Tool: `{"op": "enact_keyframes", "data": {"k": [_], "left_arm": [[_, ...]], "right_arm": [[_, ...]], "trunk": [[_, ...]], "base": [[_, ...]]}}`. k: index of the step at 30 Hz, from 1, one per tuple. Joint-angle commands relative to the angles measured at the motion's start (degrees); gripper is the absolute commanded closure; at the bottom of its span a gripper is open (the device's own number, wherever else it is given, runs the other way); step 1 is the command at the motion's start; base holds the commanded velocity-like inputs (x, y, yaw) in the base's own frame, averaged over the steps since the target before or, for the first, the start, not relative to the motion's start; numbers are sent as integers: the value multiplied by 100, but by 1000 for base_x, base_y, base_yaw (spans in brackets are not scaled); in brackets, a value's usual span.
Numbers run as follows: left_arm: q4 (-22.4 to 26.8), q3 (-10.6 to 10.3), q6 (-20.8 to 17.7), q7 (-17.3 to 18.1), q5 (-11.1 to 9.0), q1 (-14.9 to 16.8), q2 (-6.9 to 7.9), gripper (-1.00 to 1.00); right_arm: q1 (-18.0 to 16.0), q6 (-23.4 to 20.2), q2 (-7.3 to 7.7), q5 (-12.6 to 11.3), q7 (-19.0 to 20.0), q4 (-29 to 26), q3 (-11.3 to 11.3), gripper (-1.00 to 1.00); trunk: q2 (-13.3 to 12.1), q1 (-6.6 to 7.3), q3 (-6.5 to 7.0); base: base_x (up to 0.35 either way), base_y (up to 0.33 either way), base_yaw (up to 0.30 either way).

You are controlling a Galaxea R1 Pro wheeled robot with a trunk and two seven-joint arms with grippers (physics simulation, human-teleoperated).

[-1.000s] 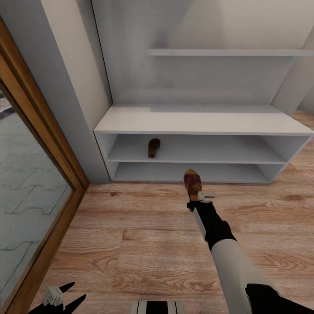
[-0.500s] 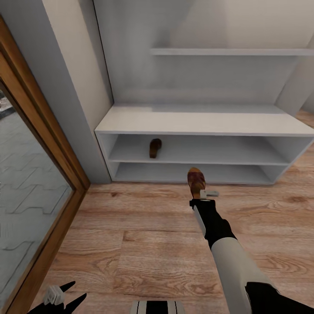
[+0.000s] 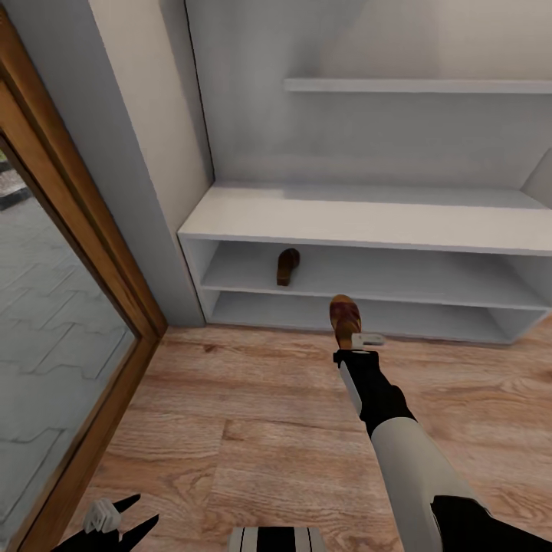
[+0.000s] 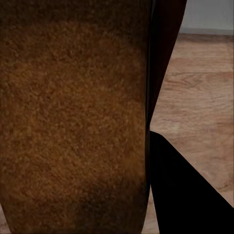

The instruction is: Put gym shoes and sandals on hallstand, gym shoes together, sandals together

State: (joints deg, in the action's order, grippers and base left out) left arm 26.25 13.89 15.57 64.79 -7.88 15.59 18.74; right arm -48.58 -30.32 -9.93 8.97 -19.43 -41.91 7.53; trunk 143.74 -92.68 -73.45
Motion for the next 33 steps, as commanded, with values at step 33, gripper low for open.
{"op": "enact_keyframes", "data": {"k": [33], "left_arm": [[11,8,-8,-26,-1,33,-63,-100]], "right_arm": [[-2,-53,-7,44,27,185,29,100]], "trunk": [[2,1,-10]], "base": [[110,0,3]]}}
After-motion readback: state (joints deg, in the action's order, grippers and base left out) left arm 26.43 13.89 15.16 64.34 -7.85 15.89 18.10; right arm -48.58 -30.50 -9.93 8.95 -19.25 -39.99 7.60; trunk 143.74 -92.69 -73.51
